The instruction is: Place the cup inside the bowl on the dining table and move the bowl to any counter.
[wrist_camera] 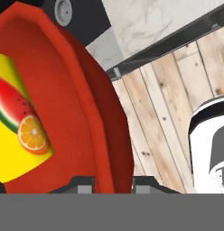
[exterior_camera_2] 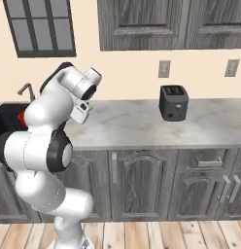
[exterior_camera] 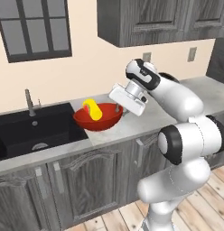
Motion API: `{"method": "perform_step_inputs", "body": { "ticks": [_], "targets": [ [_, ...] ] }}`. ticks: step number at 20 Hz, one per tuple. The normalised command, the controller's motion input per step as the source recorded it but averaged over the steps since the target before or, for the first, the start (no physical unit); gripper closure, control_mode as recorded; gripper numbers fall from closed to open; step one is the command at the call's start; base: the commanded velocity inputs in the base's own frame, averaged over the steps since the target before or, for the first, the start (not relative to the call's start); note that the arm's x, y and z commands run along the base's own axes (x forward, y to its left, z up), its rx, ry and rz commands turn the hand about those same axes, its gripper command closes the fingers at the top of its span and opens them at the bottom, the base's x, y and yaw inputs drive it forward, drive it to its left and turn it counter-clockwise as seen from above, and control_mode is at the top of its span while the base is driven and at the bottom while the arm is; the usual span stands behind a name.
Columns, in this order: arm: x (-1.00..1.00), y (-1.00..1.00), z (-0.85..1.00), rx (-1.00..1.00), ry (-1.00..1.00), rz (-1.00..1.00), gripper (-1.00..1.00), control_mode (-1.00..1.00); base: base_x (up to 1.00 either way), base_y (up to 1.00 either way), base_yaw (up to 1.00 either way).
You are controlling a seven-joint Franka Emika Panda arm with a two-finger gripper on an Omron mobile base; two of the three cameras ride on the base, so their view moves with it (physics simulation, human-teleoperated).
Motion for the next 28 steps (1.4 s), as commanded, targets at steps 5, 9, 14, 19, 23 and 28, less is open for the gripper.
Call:
{"method": "perform_step_inputs", "body": {
  "ticks": [5,9,14,19,23,28],
  "targets": [
    [0.00,0.00,0.00,0.00,0.00,0.00,1.00,1.00,0.26,-0.74,0.09],
    [0.00,0.00,0.00,0.00,0.00,0.00,1.00,1.00,0.11,-0.76,0.08],
    [0.00,0.00,0.00,0.00,0.00,0.00,1.00,1.00,0.20,-0.51,0.07],
    [0.00,0.00,0.00,0.00,0.00,0.00,1.00,1.00,0.59,-0.11,0.02],
    [0.00,0.00,0.00,0.00,0.00,0.00,1.00,1.00,0.45,-0.01,0.00],
    [0.00,0.00,0.00,0.00,0.00,0.00,1.00,1.00,0.04,0.00,0.00]
  ]
}}
